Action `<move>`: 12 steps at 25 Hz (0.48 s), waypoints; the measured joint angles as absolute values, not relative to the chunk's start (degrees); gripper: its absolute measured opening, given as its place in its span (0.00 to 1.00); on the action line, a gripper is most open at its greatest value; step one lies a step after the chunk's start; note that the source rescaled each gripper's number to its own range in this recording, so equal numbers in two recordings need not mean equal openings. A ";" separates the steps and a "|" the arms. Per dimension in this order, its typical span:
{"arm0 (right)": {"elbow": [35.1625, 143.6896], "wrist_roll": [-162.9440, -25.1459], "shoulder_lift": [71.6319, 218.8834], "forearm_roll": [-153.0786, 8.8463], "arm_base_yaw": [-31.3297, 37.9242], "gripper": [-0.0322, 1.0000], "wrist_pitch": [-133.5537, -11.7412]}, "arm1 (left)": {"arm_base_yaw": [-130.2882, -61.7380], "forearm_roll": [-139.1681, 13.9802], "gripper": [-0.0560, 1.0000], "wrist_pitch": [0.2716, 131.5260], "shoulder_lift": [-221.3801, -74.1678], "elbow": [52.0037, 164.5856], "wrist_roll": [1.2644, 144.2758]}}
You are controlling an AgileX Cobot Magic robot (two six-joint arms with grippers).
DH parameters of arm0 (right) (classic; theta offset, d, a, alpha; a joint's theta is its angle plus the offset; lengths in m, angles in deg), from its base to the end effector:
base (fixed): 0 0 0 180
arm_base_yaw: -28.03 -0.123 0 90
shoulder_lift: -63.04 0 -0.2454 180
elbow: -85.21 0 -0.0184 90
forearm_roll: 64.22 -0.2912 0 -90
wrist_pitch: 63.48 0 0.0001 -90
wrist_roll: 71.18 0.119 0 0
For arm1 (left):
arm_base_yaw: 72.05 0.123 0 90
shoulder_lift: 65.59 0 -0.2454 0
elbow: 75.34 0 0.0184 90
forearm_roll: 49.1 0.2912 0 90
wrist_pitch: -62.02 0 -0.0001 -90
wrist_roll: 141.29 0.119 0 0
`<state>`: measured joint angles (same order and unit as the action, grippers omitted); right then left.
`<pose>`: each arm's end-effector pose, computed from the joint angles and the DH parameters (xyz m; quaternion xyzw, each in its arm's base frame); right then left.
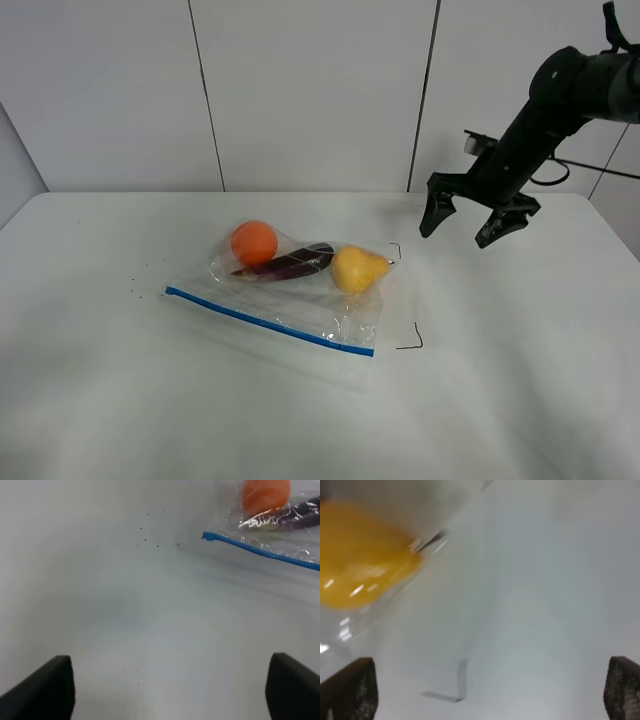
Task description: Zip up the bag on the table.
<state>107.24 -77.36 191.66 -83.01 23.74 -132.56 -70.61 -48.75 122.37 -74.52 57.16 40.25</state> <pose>0.4441 0.0692 0.1362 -0.0377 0.9866 0.1539 0.0398 0.0962 0.0030 0.2837 0.0006 0.8516 0.0167 0.5239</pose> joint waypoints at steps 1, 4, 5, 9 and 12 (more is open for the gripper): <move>108.57 -76.84 191.66 -80.93 23.74 1.00 -132.63 | -70.61 -48.75 1.00 122.37 -74.52 57.16 40.25; 110.93 -76.29 191.66 -74.88 23.69 1.00 -132.77 | -70.61 -49.10 1.00 122.37 -74.52 57.16 40.25; 111.23 -76.03 191.66 -73.09 23.69 1.00 -132.83 | -70.61 -49.10 1.00 122.37 -74.52 57.16 40.25; 111.39 -75.19 191.66 -71.00 23.69 1.00 -132.88 | -70.61 -48.75 1.00 122.33 -74.52 57.16 40.24; 111.39 -75.14 191.66 -71.00 23.69 1.00 -132.98 | -70.61 -49.10 1.00 122.33 -74.52 57.16 40.24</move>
